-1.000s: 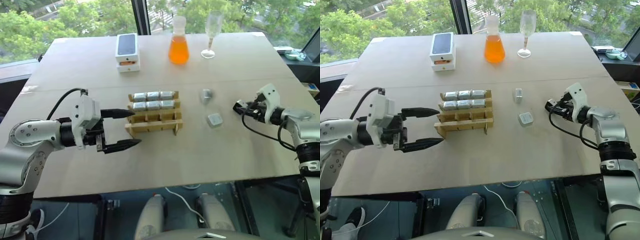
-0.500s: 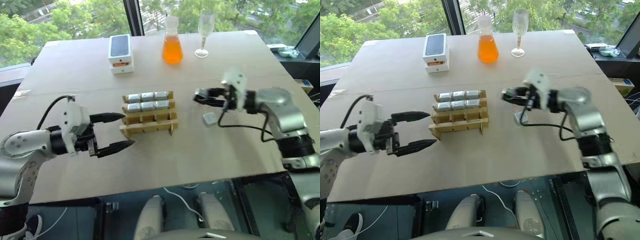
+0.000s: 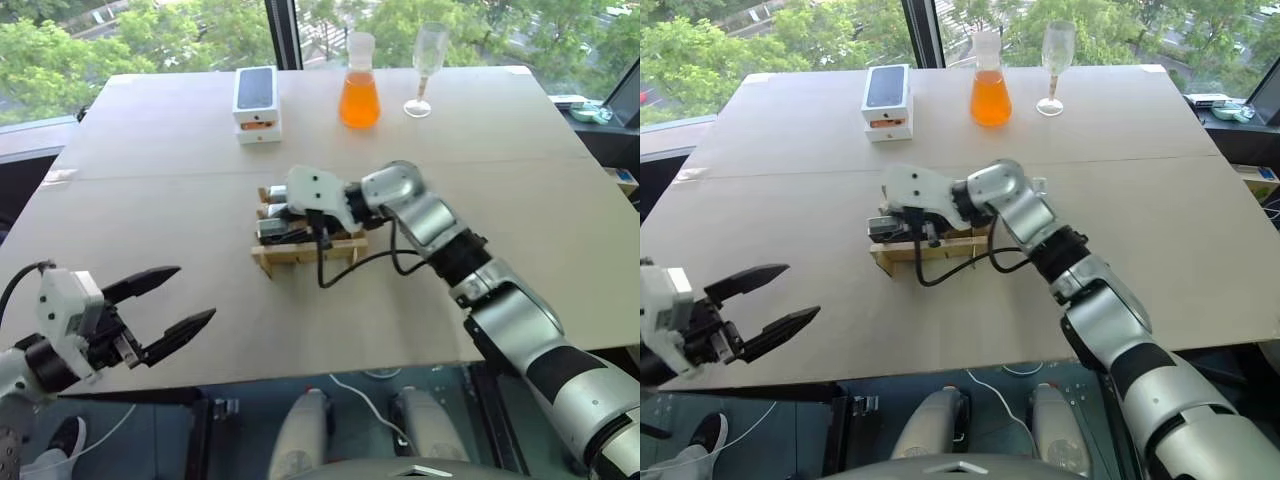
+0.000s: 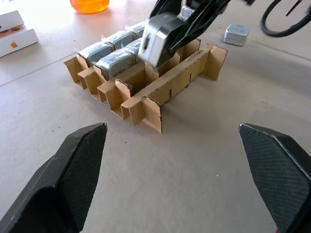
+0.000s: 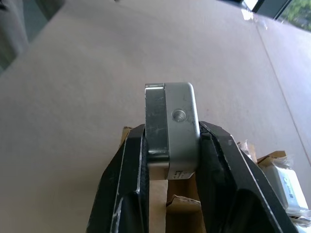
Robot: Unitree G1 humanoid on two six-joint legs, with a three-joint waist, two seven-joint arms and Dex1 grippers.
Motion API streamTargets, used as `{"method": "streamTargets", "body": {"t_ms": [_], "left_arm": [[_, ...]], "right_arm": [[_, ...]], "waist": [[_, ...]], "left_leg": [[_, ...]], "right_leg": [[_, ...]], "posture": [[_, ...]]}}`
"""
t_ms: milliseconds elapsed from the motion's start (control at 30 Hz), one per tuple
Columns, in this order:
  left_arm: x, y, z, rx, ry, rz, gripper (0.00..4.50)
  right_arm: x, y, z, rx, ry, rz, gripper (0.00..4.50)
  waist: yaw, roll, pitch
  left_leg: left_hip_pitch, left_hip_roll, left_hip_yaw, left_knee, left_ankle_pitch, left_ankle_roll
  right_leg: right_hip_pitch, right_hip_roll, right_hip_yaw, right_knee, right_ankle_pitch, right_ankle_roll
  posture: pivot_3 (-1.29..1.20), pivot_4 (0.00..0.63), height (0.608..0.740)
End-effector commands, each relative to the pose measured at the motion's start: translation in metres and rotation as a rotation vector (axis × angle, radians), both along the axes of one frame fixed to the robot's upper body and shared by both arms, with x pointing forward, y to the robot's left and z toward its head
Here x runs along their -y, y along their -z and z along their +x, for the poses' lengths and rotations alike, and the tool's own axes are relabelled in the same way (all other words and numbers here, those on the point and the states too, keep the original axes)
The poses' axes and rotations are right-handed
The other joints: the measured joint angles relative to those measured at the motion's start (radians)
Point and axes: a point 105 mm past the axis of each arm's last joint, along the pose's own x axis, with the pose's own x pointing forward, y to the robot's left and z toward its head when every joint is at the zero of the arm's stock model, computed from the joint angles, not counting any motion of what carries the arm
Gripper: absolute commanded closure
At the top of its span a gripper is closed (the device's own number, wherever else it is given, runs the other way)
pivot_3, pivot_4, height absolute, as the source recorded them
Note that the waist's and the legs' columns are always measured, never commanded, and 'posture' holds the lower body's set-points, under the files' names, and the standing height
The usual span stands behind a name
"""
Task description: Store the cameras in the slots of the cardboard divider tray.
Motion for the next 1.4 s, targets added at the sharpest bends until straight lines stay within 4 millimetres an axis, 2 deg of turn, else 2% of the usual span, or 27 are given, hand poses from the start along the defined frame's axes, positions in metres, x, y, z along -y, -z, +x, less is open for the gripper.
{"method": "streamTargets", "body": {"t_ms": [33, 367, 533, 733, 900, 933, 1000, 1033, 1100, 1167, 1267, 1333, 1400], "left_arm": [[0.008, -0.009, -0.007, 0.049, -0.019, 0.007, 0.0], [0.015, -0.007, -0.01, 0.052, -0.047, -0.008, 0.0], [0.017, -0.009, -0.007, 0.058, -0.045, 0.001, 0.0], [0.017, -0.009, -0.008, 0.055, -0.041, 0.003, 0.0], [0.018, -0.007, -0.007, 0.044, -0.035, 0.004, 0.0], [0.019, -0.007, -0.007, 0.045, -0.031, 0.004, 0.0], [0.02, -0.007, -0.006, 0.044, -0.025, 0.003, 0.0], [0.021, -0.007, -0.005, 0.043, -0.022, 0.002, 0.0], [0.022, -0.006, -0.005, 0.039, -0.016, 0.0, 0.0], [0.022, -0.005, -0.004, 0.036, -0.01, 0.0, 0.0], [0.023, -0.005, -0.001, 0.036, 0.002, -0.003, 0.0], [0.025, -0.006, 0.0, 0.04, 0.012, -0.004, 0.0], [0.028, -0.007, 0.004, 0.045, 0.031, -0.011, 0.0]], "right_arm": [[-0.015, -0.017, -0.003, 0.057, -0.022, 0.012, 3.75], [-0.028, -0.006, 0.003, 0.091, 0.019, -0.021, 3.75], [-0.027, 0.003, 0.014, 0.117, 0.085, -0.048, 3.75], [-0.023, 0.009, 0.021, 0.099, 0.12, -0.069, 3.75], [-0.022, 0.023, 0.014, 0.012, 0.096, -0.112, 3.75], [-0.023, 0.025, 0.013, -0.001, 0.099, -0.114, 2.95], [-0.022, 0.027, 0.013, -0.014, 0.1, -0.114, 2.36], [-0.021, 0.026, 0.013, -0.017, 0.099, -0.108, 1.82], [-0.019, 0.009, 0.016, -0.029, 0.11, -0.038, 1.09], [-0.015, -0.014, 0.014, -0.085, 0.093, 0.036, 0.05], [0.003, -0.054, 0.015, -0.119, 0.123, 0.184, 0.05], [0.018, -0.067, 0.013, -0.117, 0.15, 0.25, 0.05], [0.049, -0.073, 0.014, -0.109, 0.227, 0.324, 0.05]], "waist": [[-0.002, 0.0, 0.0], [-0.006, 0.0, 0.0], [-0.005, 0.0, 0.0], [-0.006, 0.0, 0.0], [-0.005, 0.0, 0.0], [-0.005, 0.0, 0.0], [-0.005, 0.0, 0.0], [-0.005, 0.0, 0.0], [-0.005, 0.001, 0.0], [-0.005, 0.001, 0.001], [-0.001, 0.001, 0.001], [-0.001, 0.0, 0.0], [0.005, 0.0, 0.0]], "left_leg": [[0.0, 0.0, 0.0, 0.0, 0.0, 0.0], [0.0, 0.0, 0.001, -0.005, 0.001, -0.002], [0.0, 0.0, 0.001, -0.005, 0.001, -0.002], [0.0, 0.001, 0.001, -0.005, 0.001, -0.002], [0.0, 0.001, 0.002, -0.005, 0.001, -0.002], [0.0, 0.001, 0.002, -0.005, 0.001, -0.002], [0.0, 0.001, 0.002, -0.005, 0.001, -0.002], [0.0, 0.001, 0.002, -0.005, 0.001, -0.002], [0.0, 0.001, 0.002, -0.005, 0.001, -0.002], [0.0, 0.001, 0.001, -0.005, 0.001, -0.002], [-0.001, 0.001, 0.0, -0.005, 0.001, -0.002], [-0.004, 0.001, 0.0, -0.004, 0.001, -0.002], [-0.006, 0.001, -0.001, -0.004, 0.001, -0.002]], "right_leg": [[0.0, 0.0, 0.0, 0.0, 0.0, 0.0], [-0.002, 0.001, 0.001, 0.0, 0.0, -0.001], [-0.002, 0.002, 0.001, 0.0, 0.0, -0.001], [-0.002, 0.007, 0.001, 0.0, 0.0, -0.001], [-0.002, 0.007, 0.002, 0.0, 0.0, -0.001], [-0.002, 0.007, 0.002, 0.0, 0.0, -0.001], [-0.002, 0.008, 0.002, 0.0, 0.0, -0.001], [-0.002, 0.008, 0.002, 0.0, 0.0, -0.001], [-0.002, 0.008, 0.002, 0.0, 0.0, -0.001], [-0.002, 0.008, 0.002, 0.0, 0.0, -0.001], [-0.003, 0.008, 0.001, 0.0, 0.0, -0.001], [-0.005, 0.007, 0.0, 0.0, 0.0, -0.001], [-0.006, 0.007, -0.001, 0.0, 0.0, -0.001]], "posture": [[0.0, 0.15, 0.74], [0.0, 0.15, 0.74], [0.0, 0.15, 0.74], [0.0, 0.15, 0.74], [0.0, 0.15, 0.74], [0.0, 0.15, 0.74], [0.0, 0.15, 0.74], [0.0, 0.15, 0.74], [0.0, 0.15, 0.74], [0.0, 0.15, 0.74], [0.0, 0.15, 0.74], [0.0, 0.15, 0.74], [0.0, 0.15, 0.74]]}}
